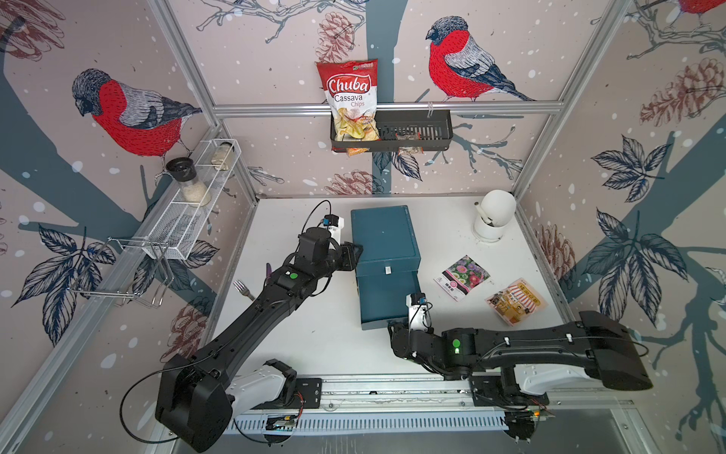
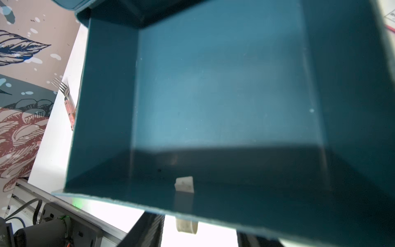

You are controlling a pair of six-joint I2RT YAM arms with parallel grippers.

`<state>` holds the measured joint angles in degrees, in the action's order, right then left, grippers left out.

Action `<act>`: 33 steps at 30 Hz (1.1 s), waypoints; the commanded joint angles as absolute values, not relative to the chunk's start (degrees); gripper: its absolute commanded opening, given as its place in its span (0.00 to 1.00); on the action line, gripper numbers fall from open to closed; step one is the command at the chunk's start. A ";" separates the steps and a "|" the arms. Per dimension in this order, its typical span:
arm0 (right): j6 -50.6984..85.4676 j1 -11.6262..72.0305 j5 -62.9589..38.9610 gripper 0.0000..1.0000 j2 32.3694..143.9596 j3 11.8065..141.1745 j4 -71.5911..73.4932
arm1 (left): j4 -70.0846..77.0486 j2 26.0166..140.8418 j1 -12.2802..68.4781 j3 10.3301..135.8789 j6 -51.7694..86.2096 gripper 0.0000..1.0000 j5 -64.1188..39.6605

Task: Take the seed bags out of the drawer
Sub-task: Close the drawer in the storage box.

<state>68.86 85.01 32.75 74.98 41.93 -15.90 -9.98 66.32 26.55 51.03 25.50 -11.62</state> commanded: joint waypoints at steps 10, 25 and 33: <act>57.57 78.70 35.63 0.53 77.95 42.19 -0.43 | -16.46 68.98 27.50 50.51 22.48 0.39 -16.89; 48.04 70.48 37.78 0.47 83.24 41.48 12.14 | -18.04 67.83 27.51 49.72 22.18 0.38 -13.84; 46.73 67.39 37.37 0.47 84.86 40.45 16.02 | -17.34 67.81 27.62 48.63 22.00 0.37 -15.31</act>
